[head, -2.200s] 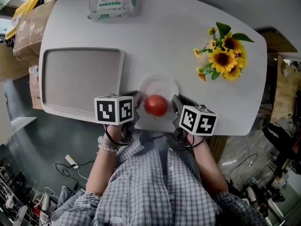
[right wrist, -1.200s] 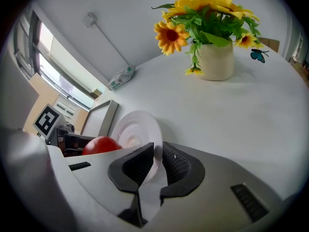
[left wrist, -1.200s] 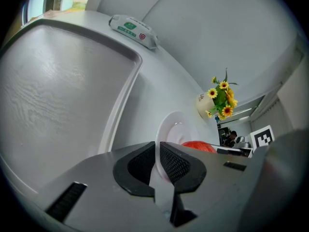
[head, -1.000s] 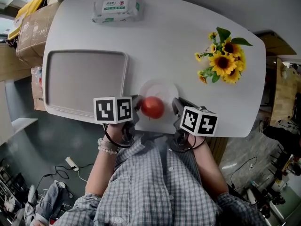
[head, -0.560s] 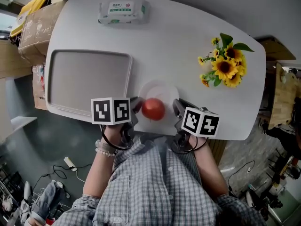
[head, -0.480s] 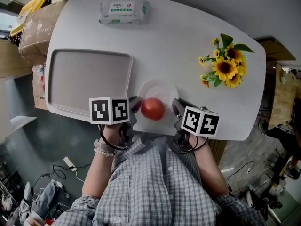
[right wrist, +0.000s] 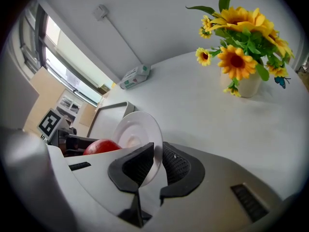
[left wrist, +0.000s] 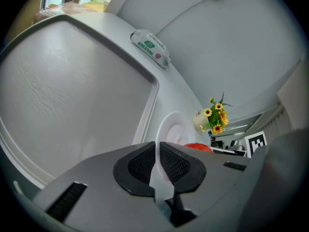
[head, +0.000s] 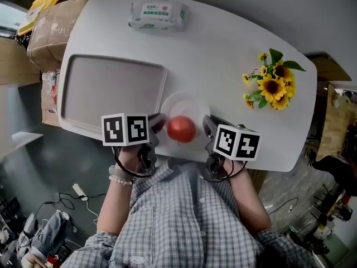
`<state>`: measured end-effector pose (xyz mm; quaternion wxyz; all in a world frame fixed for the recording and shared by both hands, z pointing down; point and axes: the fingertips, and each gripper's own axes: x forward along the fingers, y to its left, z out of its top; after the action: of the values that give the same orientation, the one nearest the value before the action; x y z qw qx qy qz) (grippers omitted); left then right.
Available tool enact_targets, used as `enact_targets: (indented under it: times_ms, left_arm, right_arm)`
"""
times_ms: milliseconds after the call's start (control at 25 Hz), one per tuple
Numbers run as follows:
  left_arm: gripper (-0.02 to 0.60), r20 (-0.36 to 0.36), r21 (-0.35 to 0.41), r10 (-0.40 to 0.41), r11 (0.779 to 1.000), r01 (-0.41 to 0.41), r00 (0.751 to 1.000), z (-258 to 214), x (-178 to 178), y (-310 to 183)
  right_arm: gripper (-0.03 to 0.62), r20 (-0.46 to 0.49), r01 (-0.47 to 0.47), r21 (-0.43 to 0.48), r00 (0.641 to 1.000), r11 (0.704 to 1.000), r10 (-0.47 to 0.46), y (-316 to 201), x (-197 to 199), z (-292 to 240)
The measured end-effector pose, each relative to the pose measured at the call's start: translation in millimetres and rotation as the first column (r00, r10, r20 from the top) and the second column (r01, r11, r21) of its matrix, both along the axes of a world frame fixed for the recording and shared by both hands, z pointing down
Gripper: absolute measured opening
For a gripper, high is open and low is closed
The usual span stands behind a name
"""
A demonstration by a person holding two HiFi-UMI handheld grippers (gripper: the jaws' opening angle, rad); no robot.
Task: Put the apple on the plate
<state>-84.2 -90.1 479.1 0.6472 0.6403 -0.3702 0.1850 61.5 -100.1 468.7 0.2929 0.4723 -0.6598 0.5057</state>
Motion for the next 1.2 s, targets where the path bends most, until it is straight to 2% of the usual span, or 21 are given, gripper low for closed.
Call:
enact_targets:
  times_ms: [520,1200]
  left_arm:
    - [0.034,-0.007,0.006,-0.118,0.993,0.118,0.993,-4,-48,1]
    - [0.034,0.004,0.0,-0.261,0.965,0.261,0.965,2,-124,17]
  right_arm:
    - [0.063,0.01,0.108,0.016,0.994,0.994,-0.108,-14,-50,-6]
    - [0.063,0.035,0.247,0.014,0.968,0.969,-0.247,-19,-131,0]
